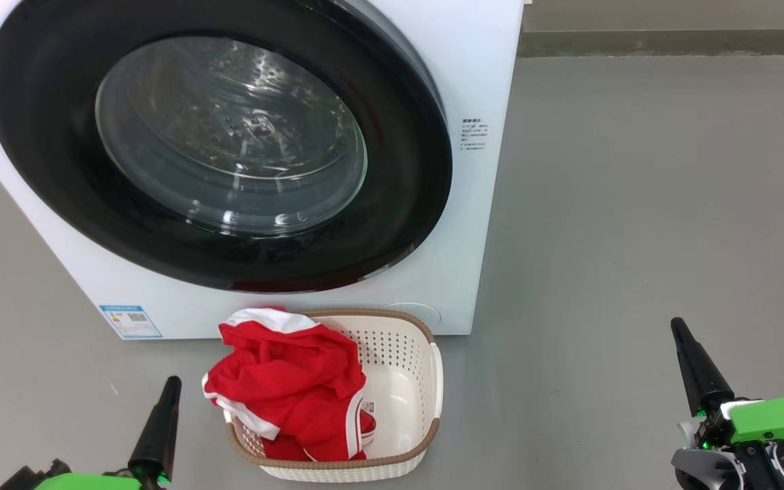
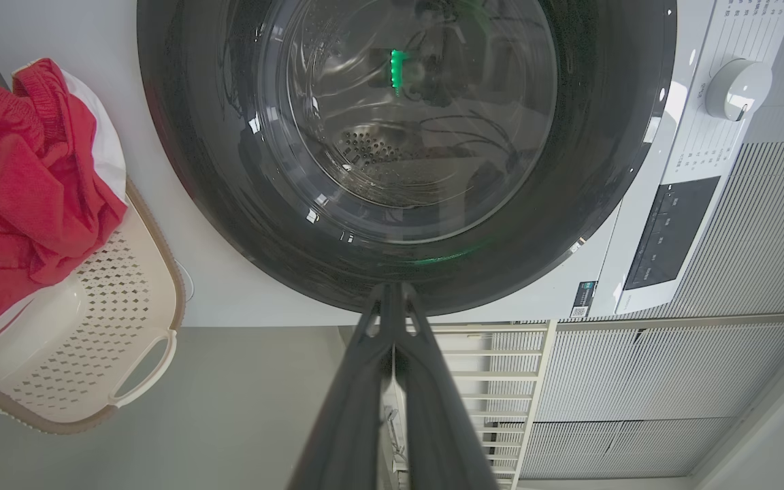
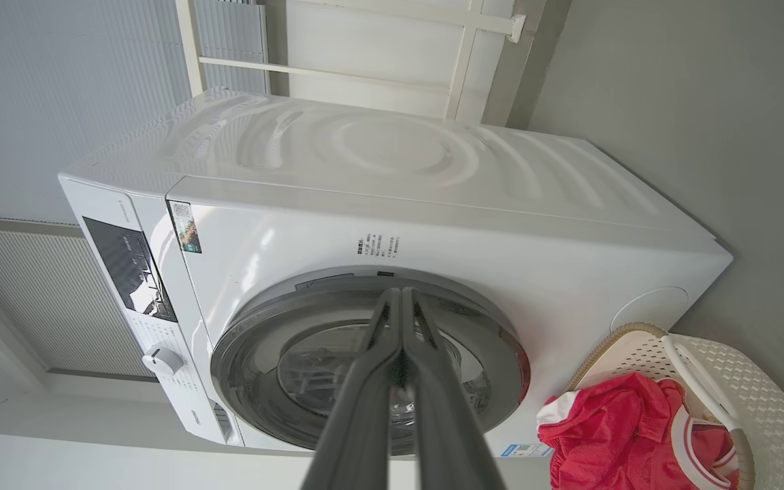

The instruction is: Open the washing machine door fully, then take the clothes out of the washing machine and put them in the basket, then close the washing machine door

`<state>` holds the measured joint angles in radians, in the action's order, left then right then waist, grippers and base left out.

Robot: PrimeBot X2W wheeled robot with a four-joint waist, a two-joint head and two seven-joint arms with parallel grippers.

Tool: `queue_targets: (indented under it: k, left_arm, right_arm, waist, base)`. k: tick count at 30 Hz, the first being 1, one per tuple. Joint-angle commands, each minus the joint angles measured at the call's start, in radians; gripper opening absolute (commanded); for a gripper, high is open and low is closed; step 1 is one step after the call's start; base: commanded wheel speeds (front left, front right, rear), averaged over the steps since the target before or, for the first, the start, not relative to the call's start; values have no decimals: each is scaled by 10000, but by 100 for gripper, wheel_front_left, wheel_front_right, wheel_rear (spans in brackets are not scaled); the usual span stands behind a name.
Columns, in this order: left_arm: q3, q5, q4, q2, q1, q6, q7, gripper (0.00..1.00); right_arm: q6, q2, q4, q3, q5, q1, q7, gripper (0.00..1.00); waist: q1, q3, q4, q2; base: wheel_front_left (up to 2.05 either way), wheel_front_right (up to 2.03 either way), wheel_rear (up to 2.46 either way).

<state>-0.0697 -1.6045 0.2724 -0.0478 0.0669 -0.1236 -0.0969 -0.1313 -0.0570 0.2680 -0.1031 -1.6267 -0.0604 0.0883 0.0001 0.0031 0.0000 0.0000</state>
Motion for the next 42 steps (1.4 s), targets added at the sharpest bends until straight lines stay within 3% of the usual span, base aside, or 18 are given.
queue_targets:
  k: [1, 42]
  left_arm:
    - [-370, -100, -273, -81, 405, -71, -106, 0]
    - [-407, -69, -273, -55, 409, -71, -136, 0]
  right_arm:
    - [6, -127, -247, 162, -42, -451, 33, 0]
    - [6, -47, -240, 49, 52, -461, 124, 0]
  waist:
    - [0, 0, 0, 0]
    - [0, 0, 0, 0]
  base:
    - [0, 0, 0]
    - [0, 0, 0]
